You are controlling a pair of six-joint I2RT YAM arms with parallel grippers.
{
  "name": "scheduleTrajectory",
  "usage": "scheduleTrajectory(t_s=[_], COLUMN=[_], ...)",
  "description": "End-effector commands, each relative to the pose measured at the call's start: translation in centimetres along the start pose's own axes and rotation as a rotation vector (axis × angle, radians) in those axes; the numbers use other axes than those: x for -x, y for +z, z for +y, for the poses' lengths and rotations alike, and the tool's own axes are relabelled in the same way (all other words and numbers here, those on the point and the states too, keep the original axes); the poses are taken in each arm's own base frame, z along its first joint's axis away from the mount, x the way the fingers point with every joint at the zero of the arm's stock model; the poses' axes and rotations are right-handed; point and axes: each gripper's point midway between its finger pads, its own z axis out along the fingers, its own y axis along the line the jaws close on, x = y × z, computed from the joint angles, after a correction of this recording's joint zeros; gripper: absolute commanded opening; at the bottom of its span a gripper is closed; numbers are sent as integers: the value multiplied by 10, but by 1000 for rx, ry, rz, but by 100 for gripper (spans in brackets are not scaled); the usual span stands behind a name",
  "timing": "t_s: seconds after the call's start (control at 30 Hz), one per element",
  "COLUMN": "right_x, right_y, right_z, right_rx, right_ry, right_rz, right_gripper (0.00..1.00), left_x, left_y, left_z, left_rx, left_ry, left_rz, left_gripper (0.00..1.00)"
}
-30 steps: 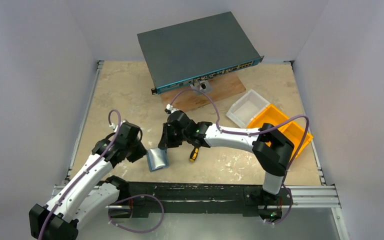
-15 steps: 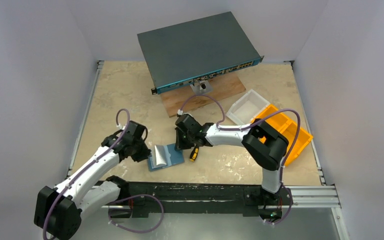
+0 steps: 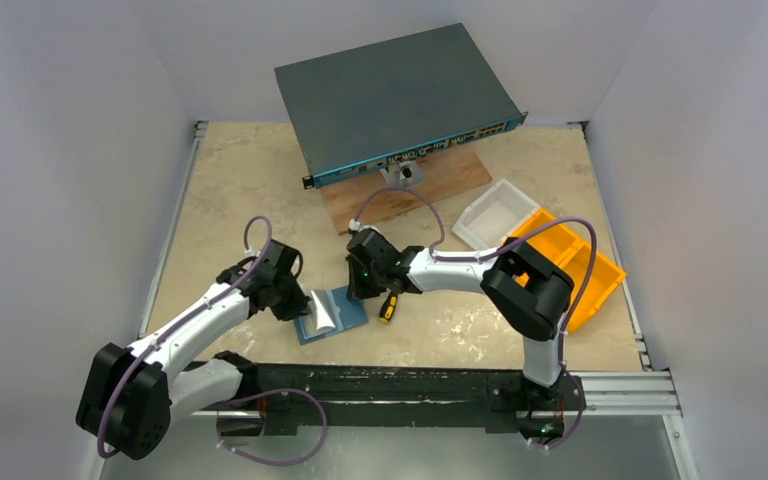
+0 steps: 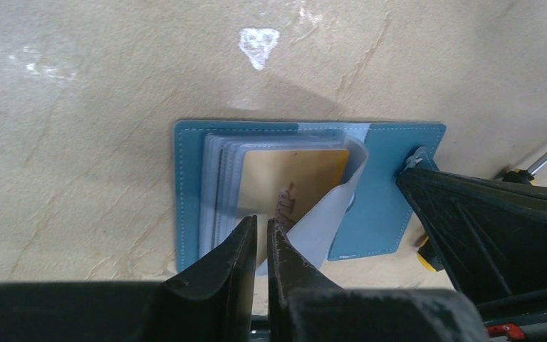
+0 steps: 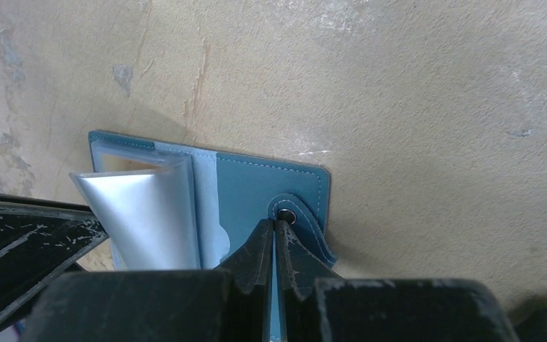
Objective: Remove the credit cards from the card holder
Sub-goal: Open the card holder at the center of the board.
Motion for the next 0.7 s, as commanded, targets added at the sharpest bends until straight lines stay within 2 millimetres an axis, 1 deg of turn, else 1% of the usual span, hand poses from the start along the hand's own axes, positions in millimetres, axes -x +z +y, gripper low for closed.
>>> scheduleTrajectory(t_s=[0.0, 0.13, 0.27, 0.33, 0.4, 0.43, 0.47, 0.57, 0.67], right_x=[5, 12, 21, 27, 34, 40, 43, 54, 59], right_y=[2, -6, -17, -25, -35, -43, -47, -67, -82], right_z=[-15, -7, 1, 7, 14, 20, 23, 32, 37], right_rx=[-79, -57, -37, -23, -2, 16, 23, 52, 74], right_ry=[-42, -49, -53, -56, -57, -55, -54, -46, -39], right_rz=[-20, -34, -57, -72, -95, -115, -125, -166, -192], right_gripper=[0, 1, 12, 20, 31, 34, 36, 37, 37], left_x=[3, 3, 3, 3, 2, 1, 1, 1, 0], left_y=[0, -1, -1, -1, 0, 0, 1, 4, 5], left_z=[-26, -40, -53, -60, -65, -67, -69, -73, -78], left_rx=[-99, -140, -178, -198, -208, -209, -212, -204, -208], left_ry=[20, 29, 35, 38, 41, 41, 41, 36, 27], left_rz=[12, 30, 44, 54, 66, 71, 75, 91, 102], left_gripper=[9, 9, 9, 9, 10, 10, 10, 10, 11])
